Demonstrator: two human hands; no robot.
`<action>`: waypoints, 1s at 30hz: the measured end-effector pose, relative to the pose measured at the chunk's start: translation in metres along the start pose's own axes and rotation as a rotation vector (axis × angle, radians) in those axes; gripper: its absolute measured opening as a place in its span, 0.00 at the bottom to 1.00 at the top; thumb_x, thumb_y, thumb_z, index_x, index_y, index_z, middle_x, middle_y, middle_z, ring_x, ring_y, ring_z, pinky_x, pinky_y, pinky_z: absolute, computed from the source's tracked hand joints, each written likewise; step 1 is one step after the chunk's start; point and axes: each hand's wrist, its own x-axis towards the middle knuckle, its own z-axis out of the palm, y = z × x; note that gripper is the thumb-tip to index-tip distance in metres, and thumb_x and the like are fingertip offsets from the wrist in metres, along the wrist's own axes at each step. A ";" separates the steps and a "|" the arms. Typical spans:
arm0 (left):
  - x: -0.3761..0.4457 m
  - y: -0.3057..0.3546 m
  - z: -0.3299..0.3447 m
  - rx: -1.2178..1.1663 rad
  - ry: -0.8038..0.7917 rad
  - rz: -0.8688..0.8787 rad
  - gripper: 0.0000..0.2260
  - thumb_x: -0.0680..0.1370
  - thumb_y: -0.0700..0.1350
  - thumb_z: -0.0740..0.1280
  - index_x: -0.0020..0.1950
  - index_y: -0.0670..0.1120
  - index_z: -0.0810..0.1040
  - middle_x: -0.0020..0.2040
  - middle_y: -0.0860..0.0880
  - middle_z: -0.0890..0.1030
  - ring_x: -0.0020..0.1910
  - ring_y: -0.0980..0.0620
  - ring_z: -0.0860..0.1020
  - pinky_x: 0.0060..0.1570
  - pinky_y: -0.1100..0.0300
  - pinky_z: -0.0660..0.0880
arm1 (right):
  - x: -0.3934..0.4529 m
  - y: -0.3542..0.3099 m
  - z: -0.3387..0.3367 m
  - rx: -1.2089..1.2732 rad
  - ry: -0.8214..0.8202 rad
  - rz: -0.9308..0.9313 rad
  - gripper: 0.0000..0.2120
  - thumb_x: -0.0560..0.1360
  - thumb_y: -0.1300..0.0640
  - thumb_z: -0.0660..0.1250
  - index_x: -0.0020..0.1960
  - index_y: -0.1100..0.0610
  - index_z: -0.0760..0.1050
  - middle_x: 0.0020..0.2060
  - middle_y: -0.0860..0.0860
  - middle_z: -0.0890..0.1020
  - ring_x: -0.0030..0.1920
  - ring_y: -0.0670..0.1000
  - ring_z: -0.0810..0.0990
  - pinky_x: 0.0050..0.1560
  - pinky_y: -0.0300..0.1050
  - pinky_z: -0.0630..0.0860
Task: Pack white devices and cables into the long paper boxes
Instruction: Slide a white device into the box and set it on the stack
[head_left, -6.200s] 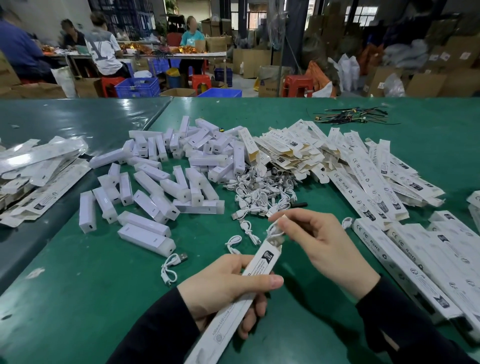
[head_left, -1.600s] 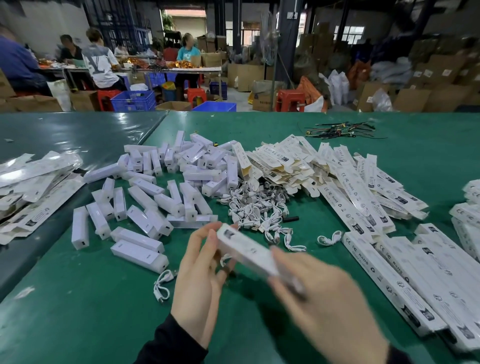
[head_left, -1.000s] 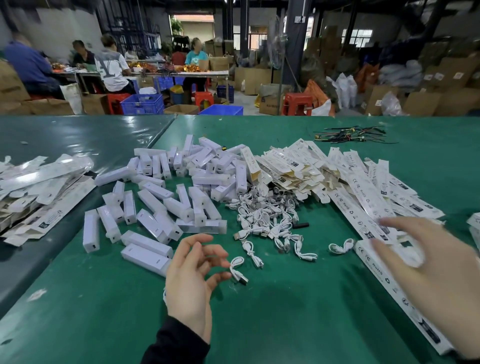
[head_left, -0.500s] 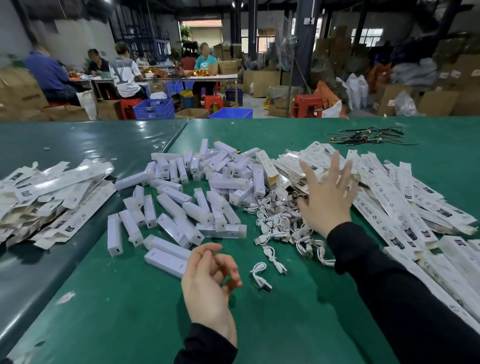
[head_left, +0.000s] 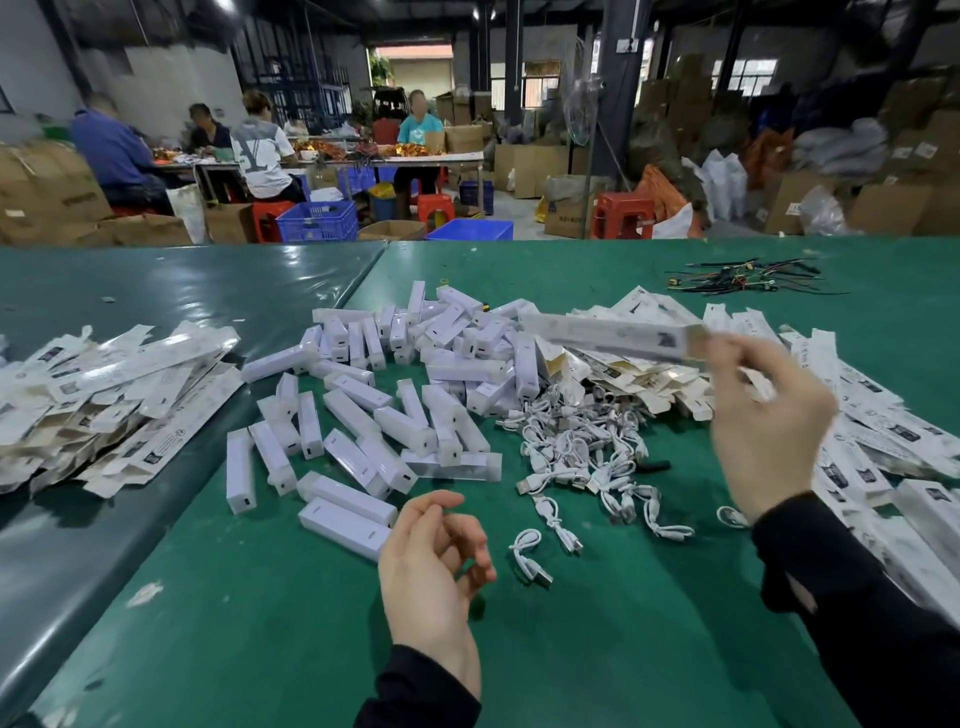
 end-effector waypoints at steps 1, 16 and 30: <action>0.000 0.000 0.000 0.002 -0.012 -0.016 0.12 0.82 0.37 0.55 0.43 0.43 0.74 0.27 0.48 0.74 0.23 0.53 0.70 0.23 0.63 0.68 | -0.001 -0.008 -0.010 0.130 0.079 0.044 0.07 0.81 0.57 0.63 0.53 0.57 0.79 0.42 0.43 0.83 0.38 0.36 0.77 0.45 0.29 0.76; -0.006 0.004 -0.001 0.026 -1.018 -0.765 0.22 0.79 0.57 0.60 0.65 0.44 0.78 0.61 0.38 0.79 0.54 0.42 0.82 0.55 0.49 0.78 | -0.023 -0.002 -0.073 0.539 -0.981 0.848 0.19 0.59 0.44 0.81 0.37 0.59 0.83 0.20 0.48 0.68 0.20 0.46 0.63 0.27 0.37 0.70; -0.008 -0.004 0.000 0.006 -0.983 -0.882 0.24 0.76 0.56 0.62 0.62 0.39 0.80 0.46 0.37 0.79 0.35 0.44 0.77 0.37 0.48 0.81 | -0.052 -0.015 -0.047 0.617 -0.792 0.854 0.26 0.66 0.35 0.73 0.53 0.54 0.82 0.36 0.51 0.82 0.29 0.46 0.73 0.28 0.36 0.72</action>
